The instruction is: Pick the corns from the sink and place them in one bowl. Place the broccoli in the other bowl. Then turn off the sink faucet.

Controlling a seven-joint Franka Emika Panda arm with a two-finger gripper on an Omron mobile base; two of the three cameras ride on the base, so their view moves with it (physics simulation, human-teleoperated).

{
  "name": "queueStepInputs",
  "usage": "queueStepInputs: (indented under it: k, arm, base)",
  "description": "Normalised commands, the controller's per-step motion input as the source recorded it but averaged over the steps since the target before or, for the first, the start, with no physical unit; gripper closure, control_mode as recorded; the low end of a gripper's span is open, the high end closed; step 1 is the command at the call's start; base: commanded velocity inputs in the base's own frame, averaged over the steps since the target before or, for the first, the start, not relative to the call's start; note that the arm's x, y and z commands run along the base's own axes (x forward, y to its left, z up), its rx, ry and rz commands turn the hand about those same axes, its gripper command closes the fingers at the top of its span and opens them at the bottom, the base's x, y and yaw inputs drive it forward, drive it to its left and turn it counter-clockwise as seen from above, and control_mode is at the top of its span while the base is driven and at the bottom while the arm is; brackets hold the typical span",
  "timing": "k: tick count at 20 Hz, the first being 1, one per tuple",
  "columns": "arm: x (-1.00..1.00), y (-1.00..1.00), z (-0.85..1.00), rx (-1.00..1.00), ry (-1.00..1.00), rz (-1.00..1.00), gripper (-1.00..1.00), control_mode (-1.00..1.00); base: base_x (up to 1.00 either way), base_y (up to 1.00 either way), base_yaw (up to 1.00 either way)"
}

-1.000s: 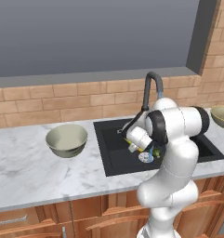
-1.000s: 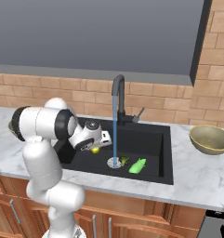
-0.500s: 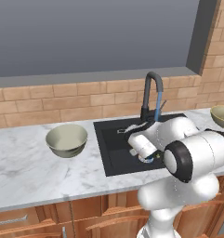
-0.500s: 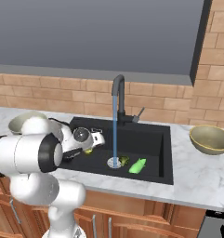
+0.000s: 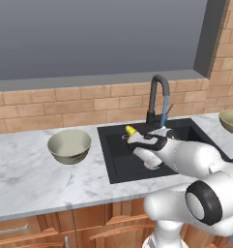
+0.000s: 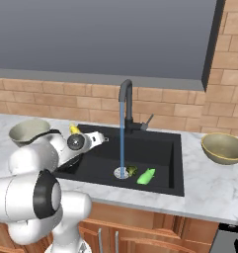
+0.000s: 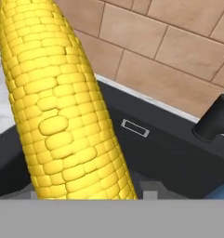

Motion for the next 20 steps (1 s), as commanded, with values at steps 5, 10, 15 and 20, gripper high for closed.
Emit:
queueStepInputs:
  k: [5, 10, 15, 20]
  arm:
    - [0.00, 0.10, 0.88, 0.00, 0.23, 0.01, 1.00, -1.00]
    - [0.00, 0.05, 0.67, 0.00, 0.28, 0.01, 1.00, -1.00]
    - [0.00, 0.06, 0.39, 0.03, 0.10, 0.03, 1.00, -1.00]
    - [-0.08, 0.11, 0.05, 0.03, 0.07, 0.13, 1.00, -1.00]
  base:
    - [0.00, 0.00, 0.00]
    - [0.00, 0.00, 0.00]
    - [0.00, 0.00, 0.00]
    - [0.00, 0.00, 0.00]
